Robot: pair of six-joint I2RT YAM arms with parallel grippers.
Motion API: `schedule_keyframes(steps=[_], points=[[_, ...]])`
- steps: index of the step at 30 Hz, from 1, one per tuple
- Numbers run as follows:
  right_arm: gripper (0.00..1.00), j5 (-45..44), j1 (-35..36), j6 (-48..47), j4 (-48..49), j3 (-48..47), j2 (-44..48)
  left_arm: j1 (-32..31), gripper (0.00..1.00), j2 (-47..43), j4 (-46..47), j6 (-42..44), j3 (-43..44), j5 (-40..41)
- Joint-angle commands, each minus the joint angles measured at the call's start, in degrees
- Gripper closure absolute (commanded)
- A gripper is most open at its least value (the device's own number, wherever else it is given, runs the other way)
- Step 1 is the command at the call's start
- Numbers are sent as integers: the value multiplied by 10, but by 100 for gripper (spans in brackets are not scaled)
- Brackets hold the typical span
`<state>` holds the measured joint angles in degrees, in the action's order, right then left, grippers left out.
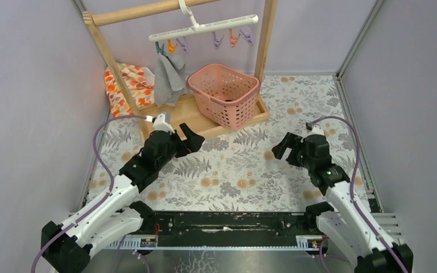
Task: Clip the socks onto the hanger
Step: Pick up the bin from the clothesline.
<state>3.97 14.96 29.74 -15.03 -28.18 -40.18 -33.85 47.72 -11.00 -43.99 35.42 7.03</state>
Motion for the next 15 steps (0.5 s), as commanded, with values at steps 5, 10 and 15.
schedule_keyframes(steps=[5,10,15], points=[[3,25,3,-43,102,-119,-179,8,2,42,11,9,29,42],[3,58,3,-57,119,-189,-259,16,2,70,6,11,43,41],[4,73,7,-37,174,-200,-274,31,2,83,10,15,60,47]])
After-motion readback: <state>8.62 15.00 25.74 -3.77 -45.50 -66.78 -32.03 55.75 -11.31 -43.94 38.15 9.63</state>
